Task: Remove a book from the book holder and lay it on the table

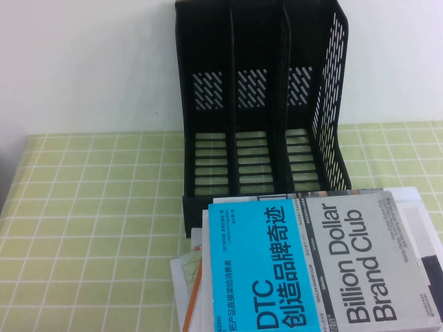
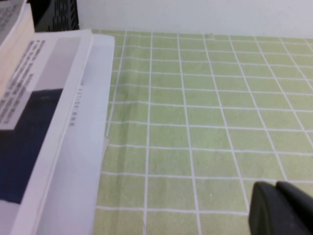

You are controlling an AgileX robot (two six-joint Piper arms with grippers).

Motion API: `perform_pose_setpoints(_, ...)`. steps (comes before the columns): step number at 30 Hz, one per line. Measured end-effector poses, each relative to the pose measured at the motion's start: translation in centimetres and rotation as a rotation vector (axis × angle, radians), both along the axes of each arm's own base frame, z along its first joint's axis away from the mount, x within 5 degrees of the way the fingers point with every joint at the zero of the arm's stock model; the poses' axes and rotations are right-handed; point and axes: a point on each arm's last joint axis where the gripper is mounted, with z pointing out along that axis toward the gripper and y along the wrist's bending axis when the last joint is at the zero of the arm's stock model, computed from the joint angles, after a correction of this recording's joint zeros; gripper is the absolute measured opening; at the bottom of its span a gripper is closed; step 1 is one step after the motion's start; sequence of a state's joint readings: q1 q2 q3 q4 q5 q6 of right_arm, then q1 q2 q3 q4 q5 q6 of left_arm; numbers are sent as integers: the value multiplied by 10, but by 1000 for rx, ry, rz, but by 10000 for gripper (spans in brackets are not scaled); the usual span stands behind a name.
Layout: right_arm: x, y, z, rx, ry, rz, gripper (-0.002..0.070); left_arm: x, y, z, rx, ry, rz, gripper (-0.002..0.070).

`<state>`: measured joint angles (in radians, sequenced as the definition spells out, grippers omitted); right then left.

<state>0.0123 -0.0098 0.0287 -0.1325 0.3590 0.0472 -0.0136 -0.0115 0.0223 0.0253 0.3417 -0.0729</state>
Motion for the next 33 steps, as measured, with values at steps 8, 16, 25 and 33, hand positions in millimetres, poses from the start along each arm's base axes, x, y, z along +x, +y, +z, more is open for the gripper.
perform_pose_setpoints(8,0,0,0,0,0,0,-2,0,0,0,-10,0,3,-2)
perform_pose_setpoints(16,0,0,0,0,0,0,-2,0,0,0,-10,0,3,-2)
perform_pose_setpoints(25,0,0,0,0,2,0,-2,0,0,0,-10,0,3,-2)
perform_pose_setpoints(33,0,0,0,0,2,0,-2,0,0,0,-10,0,3,-2)
